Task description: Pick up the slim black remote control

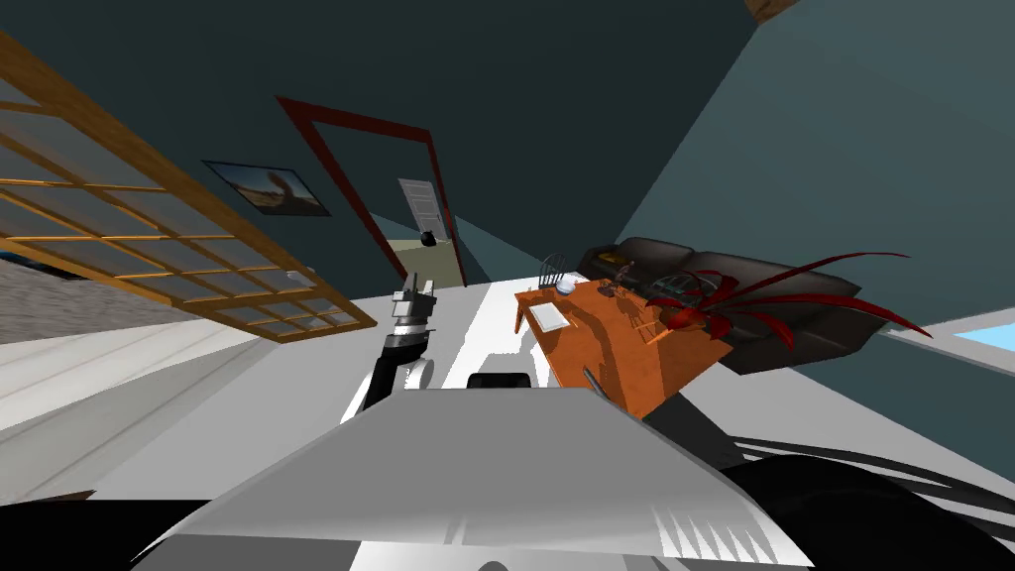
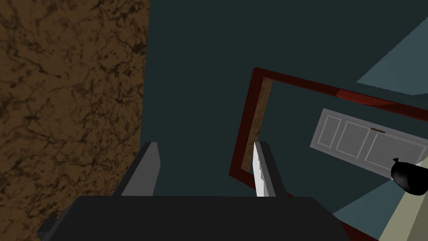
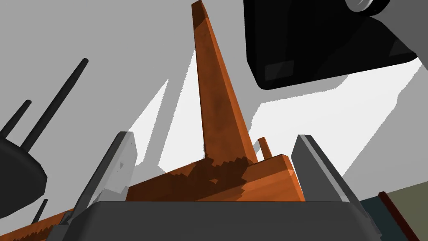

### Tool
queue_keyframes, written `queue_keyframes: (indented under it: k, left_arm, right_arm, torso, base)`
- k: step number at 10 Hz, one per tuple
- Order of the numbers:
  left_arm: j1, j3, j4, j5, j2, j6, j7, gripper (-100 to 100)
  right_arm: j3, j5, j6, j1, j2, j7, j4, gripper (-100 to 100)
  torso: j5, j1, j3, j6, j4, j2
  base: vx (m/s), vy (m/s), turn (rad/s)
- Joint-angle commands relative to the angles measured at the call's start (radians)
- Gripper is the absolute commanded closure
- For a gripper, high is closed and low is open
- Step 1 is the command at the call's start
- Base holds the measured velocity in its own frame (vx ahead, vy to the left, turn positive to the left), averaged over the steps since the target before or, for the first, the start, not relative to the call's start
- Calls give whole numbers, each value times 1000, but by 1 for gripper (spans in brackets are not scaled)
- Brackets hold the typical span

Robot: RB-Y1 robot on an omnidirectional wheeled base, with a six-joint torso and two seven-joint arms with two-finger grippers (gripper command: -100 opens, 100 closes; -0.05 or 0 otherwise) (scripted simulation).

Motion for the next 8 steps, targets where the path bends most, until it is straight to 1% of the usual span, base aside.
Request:
queue_keyframes:
  k: [1, 3, 5, 6, 7, 8]
  left_arm:
    - [0, 0, 0, 0, 0, 0, 0, 0]
    - [0, 0, 0, 0, 0, 0, 0, 0]
    - [0, 0, 0, 0, 0, 0, 0, 0]
    - [0, 0, 0, 0, 0, 0, 0, 0]
    - [0, 0, 0, 0, 0, 0, 0, 0]
    - [0, 0, 0, 0, 0, 0, 0, 0]
  right_arm:
    - [22, -2, 10, 0, -18, 34, 30, -100]
    - [50, -5, 7, -7, -37, 67, 76, -100]
    - [74, -7, 4, -14, -50, 96, 112, -100]
    - [93, -8, -1, -23, -57, 119, 135, -100]
    - [101, -9, -3, -28, -57, 128, 142, -100]
    - [111, -9, -8, -37, -53, 140, 147, -100]
  torso:
    - [0, 0, 0, 0, 0, 0]
    - [0, -1, -1, 0, 0, -1]
    - [0, 0, 0, 1, 0, 0]
    - [0, 1, 0, 1, 0, 0]
    - [0, 0, 0, 0, 0, 0]
    - [0, 1, -1, 1, 0, -1]
  base:
    - [185, -10, 256]
    - [166, -35, 291]
    - [153, -20, 221]
    - [156, -43, 330]
    - [177, -34, 258]
    - [211, 4, 123]
